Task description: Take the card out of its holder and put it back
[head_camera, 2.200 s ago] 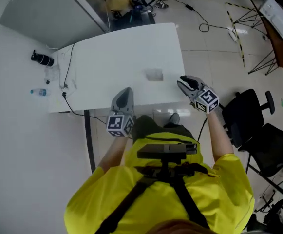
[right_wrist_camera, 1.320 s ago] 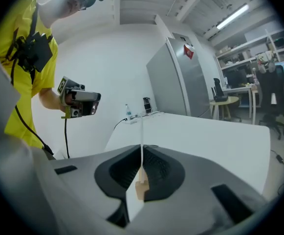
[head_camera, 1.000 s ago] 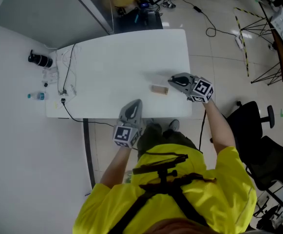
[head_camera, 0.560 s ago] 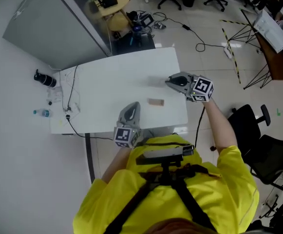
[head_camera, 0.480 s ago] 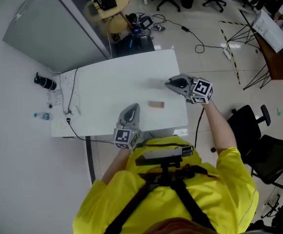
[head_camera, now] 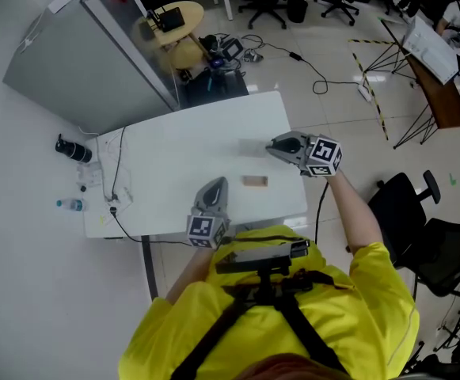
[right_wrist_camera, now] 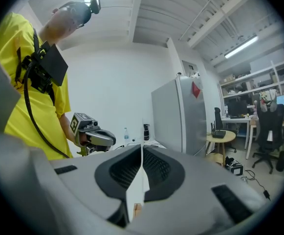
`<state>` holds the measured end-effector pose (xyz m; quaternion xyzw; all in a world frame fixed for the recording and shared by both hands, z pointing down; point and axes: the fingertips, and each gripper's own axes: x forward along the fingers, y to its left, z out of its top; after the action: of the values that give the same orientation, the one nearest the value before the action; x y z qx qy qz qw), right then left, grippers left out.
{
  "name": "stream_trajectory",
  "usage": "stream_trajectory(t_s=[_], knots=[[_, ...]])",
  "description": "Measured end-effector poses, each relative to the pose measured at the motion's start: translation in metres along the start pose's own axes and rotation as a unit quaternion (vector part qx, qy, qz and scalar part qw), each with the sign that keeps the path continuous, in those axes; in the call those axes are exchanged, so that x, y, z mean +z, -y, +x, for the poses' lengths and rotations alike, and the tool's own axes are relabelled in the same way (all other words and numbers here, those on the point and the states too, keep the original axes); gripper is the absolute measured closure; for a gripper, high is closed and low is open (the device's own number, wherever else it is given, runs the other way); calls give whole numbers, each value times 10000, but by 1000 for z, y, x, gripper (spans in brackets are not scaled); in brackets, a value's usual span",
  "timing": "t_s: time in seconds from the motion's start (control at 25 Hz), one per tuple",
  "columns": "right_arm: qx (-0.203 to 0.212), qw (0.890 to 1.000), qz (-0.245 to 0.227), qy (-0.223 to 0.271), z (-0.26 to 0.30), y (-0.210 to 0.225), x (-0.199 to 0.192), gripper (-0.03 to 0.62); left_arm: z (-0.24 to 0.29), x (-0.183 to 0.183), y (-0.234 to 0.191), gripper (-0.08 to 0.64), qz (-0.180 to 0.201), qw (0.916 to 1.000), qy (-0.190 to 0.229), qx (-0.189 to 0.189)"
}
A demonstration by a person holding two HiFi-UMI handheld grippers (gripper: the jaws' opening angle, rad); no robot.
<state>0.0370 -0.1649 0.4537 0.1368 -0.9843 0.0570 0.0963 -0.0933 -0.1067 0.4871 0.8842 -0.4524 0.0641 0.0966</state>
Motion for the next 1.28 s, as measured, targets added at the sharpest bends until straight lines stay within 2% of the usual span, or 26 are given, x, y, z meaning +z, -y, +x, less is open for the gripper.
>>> stream_trajectory(t_s=[0.32, 0.52, 0.8, 1.0, 1.28], knots=[[89, 9992, 267, -286, 9, -2, -48, 574, 3, 4, 1, 560, -284, 9996, -58, -39], [234, 9957, 609, -664, 30, -4, -116, 575, -11, -22, -7, 560, -523, 9977, -420, 122], [381, 9919, 936, -763, 41, 10, -170, 575, -4, -61, -18, 560, -801, 9936, -777, 187], [375, 9914, 997, -761, 47, 9, -189, 575, -13, -83, -19, 560, -895, 9913, -899, 342], [427, 9916, 1008, -691, 45, 6, -191, 574, -14, -88, -12, 560, -967, 9899, -984, 341]])
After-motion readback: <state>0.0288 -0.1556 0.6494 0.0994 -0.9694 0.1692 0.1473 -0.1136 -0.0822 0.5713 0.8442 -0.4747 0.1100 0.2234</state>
